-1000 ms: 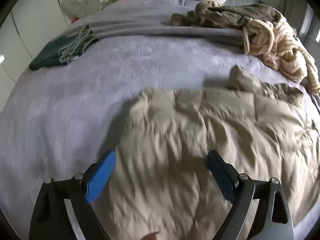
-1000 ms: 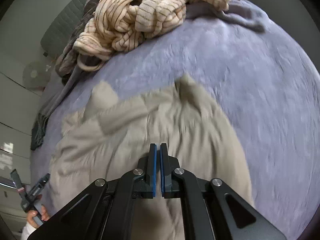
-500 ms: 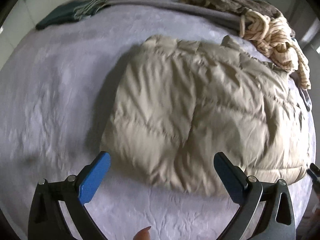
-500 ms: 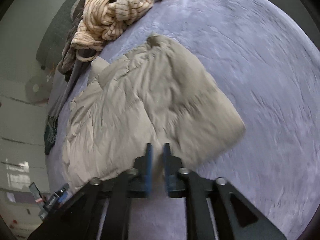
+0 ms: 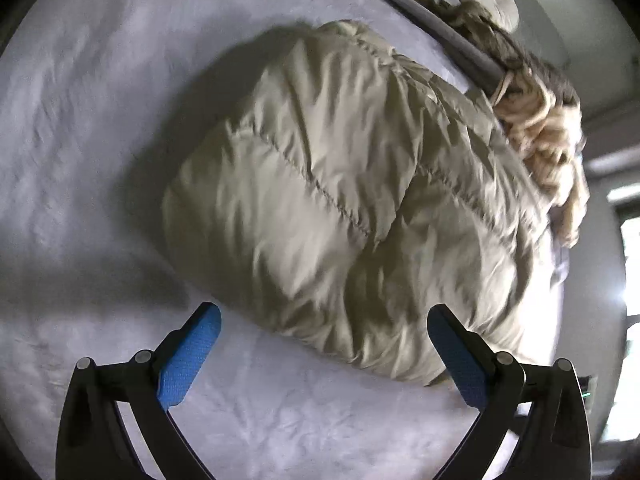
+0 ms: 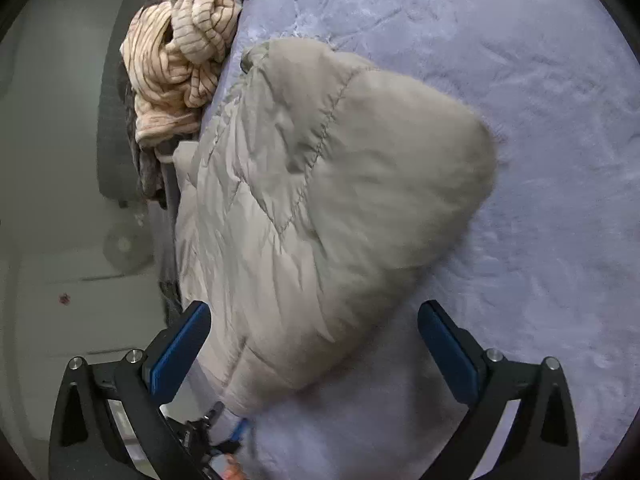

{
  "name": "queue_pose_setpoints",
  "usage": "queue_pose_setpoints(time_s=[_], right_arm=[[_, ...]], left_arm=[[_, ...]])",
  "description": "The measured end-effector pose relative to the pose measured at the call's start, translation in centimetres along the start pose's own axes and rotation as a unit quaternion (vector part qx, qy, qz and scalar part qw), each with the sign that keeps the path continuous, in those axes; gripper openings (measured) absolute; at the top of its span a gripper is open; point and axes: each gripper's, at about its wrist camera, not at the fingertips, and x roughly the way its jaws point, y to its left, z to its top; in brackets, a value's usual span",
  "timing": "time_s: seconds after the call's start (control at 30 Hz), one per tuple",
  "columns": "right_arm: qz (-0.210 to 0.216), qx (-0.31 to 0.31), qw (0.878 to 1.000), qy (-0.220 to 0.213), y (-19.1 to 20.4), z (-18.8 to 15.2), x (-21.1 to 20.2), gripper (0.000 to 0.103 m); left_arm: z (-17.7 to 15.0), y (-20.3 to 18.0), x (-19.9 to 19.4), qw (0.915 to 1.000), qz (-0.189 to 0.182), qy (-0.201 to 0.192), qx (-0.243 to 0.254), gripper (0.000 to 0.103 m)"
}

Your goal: Fold large clothes

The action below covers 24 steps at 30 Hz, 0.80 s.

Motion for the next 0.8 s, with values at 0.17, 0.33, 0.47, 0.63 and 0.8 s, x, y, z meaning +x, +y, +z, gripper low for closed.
queue_pose_setpoints(time_s=[0.17, 0.33, 0.47, 0.63, 0.8], right_arm=[[0.026, 0.003, 1.000, 0.015, 0.9, 0.4, 2.2, 0.103], [0.038, -0.010, 0.998, 0.038, 2.0, 0.8, 4.3, 0.103], [0.053, 0.004, 0.997, 0.048, 1.8, 1.2, 6.2, 0.103], [0.064, 0.020, 0.997, 0.048, 1.6, 1.5, 6.6, 0.098], [0.057, 0.050, 0.996, 0.052, 0.8, 1.6, 6.1, 0.038]], left_arm=[[0.6, 1.4, 1.4, 0.9977, -0.048, -0.004, -0.049, 0.103], [1.7, 1.6, 2.8, 0.9938, -0.078, -0.018, -0.078, 0.103], [3.1, 0.9, 4.3, 0.9922, -0.072, -0.024, -0.099, 0.102], [3.5, 0.8, 3.4, 0.9904, -0.086, -0.044, -0.099, 0.035], [2.8, -1.7, 1.0, 0.9963, -0.040, -0.076, -0.002, 0.020]])
